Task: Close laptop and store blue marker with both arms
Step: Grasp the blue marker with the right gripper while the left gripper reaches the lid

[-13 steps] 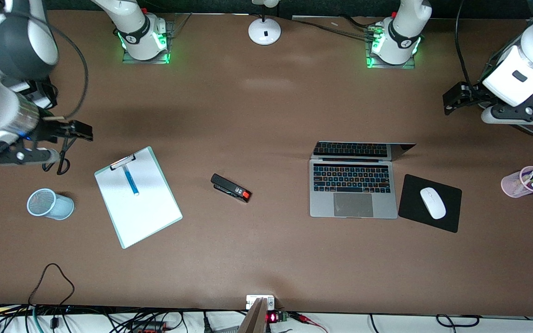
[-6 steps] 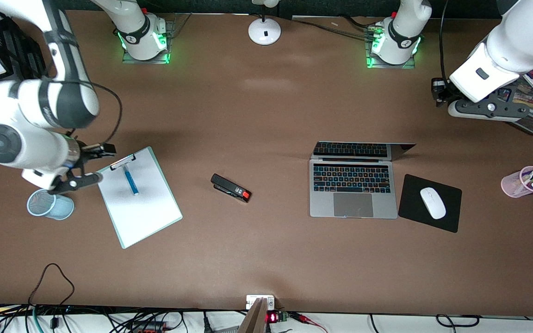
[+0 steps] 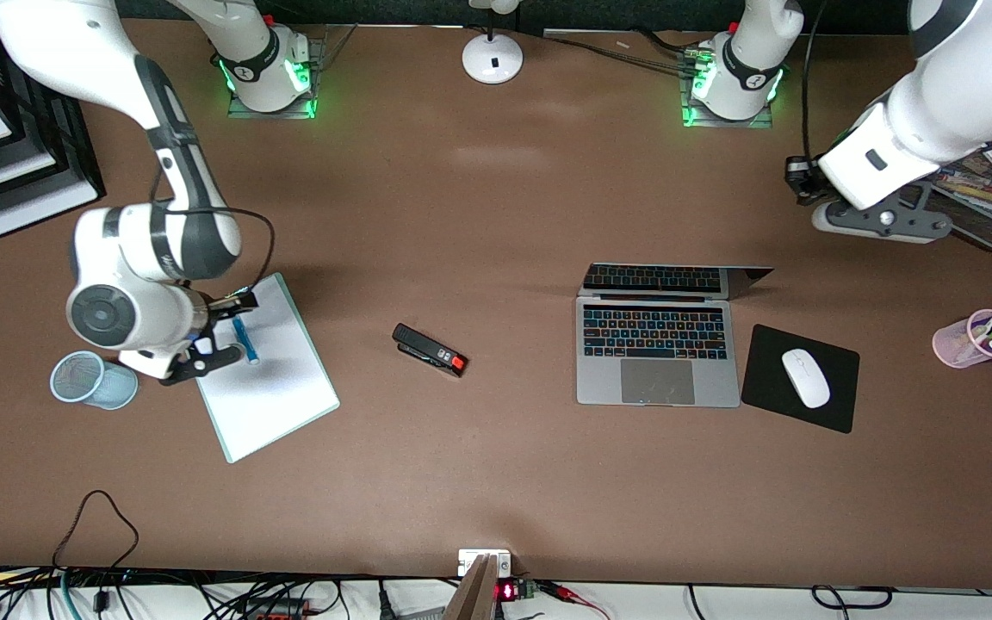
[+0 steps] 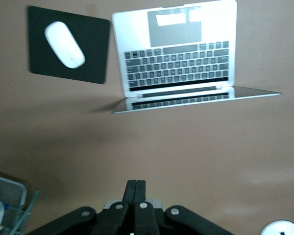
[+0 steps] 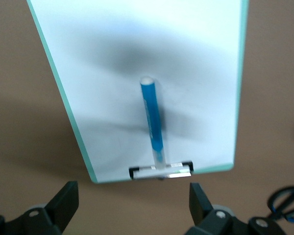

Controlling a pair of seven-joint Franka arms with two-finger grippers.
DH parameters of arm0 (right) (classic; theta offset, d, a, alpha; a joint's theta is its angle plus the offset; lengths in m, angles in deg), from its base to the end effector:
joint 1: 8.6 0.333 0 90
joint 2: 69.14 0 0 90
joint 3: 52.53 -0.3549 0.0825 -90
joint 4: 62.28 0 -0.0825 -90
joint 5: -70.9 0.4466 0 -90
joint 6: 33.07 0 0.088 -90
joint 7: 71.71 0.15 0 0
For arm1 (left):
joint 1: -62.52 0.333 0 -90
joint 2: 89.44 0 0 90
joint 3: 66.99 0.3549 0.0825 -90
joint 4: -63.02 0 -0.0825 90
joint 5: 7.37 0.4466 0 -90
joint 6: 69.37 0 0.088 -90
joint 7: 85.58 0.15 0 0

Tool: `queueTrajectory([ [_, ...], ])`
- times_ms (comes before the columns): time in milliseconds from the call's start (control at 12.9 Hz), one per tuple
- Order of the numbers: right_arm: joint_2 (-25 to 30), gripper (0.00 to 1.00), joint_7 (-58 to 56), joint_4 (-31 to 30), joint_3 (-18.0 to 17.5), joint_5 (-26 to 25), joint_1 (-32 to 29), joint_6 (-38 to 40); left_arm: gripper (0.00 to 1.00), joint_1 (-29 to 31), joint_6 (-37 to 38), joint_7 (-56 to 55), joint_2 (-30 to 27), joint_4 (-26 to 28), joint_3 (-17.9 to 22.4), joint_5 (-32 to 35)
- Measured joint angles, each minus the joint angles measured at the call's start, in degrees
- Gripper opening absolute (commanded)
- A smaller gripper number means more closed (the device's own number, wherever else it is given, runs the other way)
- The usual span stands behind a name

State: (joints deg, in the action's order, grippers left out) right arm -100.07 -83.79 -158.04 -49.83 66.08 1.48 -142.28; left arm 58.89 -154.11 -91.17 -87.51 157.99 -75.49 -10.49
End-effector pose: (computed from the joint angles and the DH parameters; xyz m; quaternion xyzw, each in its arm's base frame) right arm 0.6950 0.0826 0.2258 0.9692 0.1877 -0.1535 0.0434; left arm 0.5871 -0.1338 0.5485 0.9923 -0.0565 -0.1090 0.0131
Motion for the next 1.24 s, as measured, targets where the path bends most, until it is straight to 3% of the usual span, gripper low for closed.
queueTrajectory([
  [232, -1.27, 0.88, -2.80, 0.18, 0.13, -0.07, 0.06, -2.59, 0.00, -0.05, -6.30, -0.67, -0.19, 6.17, -2.82, -0.83],
  [850, -1.90, 0.79, -11.80, -1.51, 0.47, -0.04, -1.88, -11.47, 0.00, -0.19, -28.92, -3.24, -1.66, 24.05, -8.43, -0.88],
  [1237, -1.93, 0.72, -13.58, -6.16, 0.46, 0.67, -2.69, -19.29, 0.00, -0.19, -37.50, -4.81, -1.45, 29.26, -9.92, -0.89],
])
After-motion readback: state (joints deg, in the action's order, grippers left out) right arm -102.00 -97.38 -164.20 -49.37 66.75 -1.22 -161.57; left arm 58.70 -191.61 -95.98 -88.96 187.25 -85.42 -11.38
